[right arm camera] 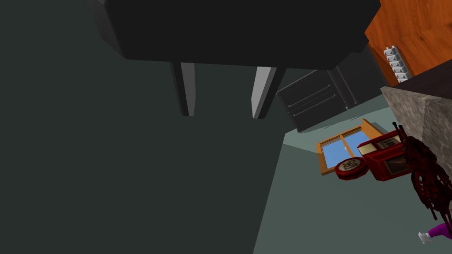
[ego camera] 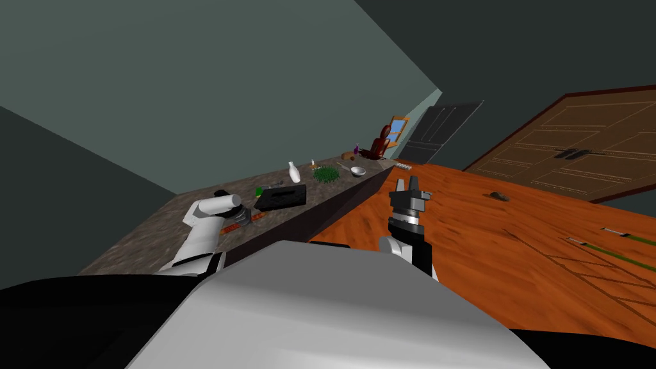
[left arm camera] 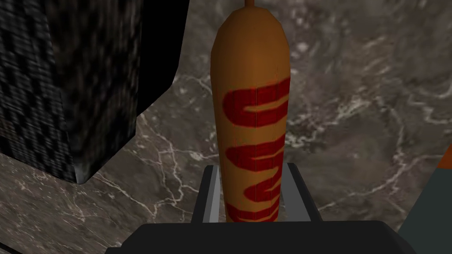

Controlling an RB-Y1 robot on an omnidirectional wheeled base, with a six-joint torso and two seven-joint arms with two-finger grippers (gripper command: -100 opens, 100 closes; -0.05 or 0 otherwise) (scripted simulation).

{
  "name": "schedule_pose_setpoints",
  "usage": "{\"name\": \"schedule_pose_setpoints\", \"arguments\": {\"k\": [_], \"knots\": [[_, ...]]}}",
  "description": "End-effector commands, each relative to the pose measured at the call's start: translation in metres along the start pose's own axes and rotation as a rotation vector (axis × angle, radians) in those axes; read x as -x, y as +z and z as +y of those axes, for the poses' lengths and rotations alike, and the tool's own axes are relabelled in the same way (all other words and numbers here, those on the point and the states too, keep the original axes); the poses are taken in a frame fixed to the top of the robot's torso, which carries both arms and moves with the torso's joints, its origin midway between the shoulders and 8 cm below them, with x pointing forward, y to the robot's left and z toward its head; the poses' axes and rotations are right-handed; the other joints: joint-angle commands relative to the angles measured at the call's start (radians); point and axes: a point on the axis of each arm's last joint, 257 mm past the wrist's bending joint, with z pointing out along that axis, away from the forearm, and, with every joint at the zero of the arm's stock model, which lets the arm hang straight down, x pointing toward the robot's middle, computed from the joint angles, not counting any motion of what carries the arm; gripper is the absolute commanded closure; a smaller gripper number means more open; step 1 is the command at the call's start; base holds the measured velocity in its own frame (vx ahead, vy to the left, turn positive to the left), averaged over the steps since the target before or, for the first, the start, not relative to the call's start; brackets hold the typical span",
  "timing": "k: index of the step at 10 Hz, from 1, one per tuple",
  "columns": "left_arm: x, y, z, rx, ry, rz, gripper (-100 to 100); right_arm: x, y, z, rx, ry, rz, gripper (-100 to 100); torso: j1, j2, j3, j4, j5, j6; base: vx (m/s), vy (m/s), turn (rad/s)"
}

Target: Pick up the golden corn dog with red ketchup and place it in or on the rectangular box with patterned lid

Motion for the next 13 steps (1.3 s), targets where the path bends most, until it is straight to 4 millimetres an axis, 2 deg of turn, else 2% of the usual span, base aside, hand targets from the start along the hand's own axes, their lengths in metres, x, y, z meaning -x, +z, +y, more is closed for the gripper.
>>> {"name": "schedule_pose_setpoints", "arguments": {"k": [1,3,5,6,7,8,9,10,11,12,13], "knots": [[-0.006,-0.005,0.000,-0.009,0.009,0.002,100,0.000,0.000,0.000,0.000,0.000,0.000,0,0.000,0.000,0.000,0.000,0.000,0.000,0.034,0.031,0.042],[-0.013,-0.009,0.004,-0.009,0.021,0.006,100,0.000,0.000,0.000,0.000,0.000,0.000,0,-0.001,-0.001,0.000,0.000,-0.001,0.001,0.032,0.023,0.047],[-0.027,-0.013,0.018,0.008,0.038,0.011,100,0.000,0.000,0.000,0.000,0.000,0.000,0,-0.002,0.000,0.000,0.000,-0.001,0.001,0.037,0.029,0.090],[-0.030,-0.016,0.015,-0.006,0.047,0.014,100,0.000,0.000,0.000,0.000,0.000,0.000,0,-0.002,0.000,0.000,0.000,-0.001,0.001,0.034,0.031,0.057],[-0.037,-0.018,0.022,0.002,0.057,0.017,100,0.000,0.000,0.000,0.000,0.000,0.000,0,-0.002,0.000,0.000,0.000,-0.001,0.002,0.034,0.041,0.087],[-0.038,-0.020,0.021,-0.003,0.060,0.019,100,0.000,0.000,0.000,0.000,0.000,0.000,0,-0.001,0.000,0.000,0.000,-0.001,0.001,0.027,0.027,0.031],[-0.046,-0.023,0.029,0.003,0.073,0.024,100,0.000,0.000,0.000,0.000,0.000,0.000,0,-0.002,0.000,0.000,0.000,-0.001,0.002,0.028,0.023,0.073],[-0.041,-0.021,0.025,-0.001,0.068,0.021,100,0.000,0.000,0.000,0.000,0.000,0.000,0,-0.003,0.000,0.000,0.000,-0.001,0.001,0.014,0.009,0.018],[-0.042,-0.022,0.026,0.001,0.068,0.022,0,0.000,0.000,0.000,0.000,0.000,0.000,0,-0.003,0.001,0.001,0.001,-0.001,0.002,0.000,0.000,0.000],[-0.024,-0.024,0.019,-0.009,0.035,0.001,100,0.000,0.000,0.000,0.000,0.000,0.000,0,-0.004,0.002,0.001,0.001,-0.002,0.002,-0.015,-0.024,-0.038],[-0.007,-0.028,0.012,-0.020,0.001,-0.020,100,0.000,0.000,0.000,0.000,0.000,0.000,0,-0.005,0.003,0.002,0.001,-0.002,0.001,-0.035,-0.037,-0.055]]}}
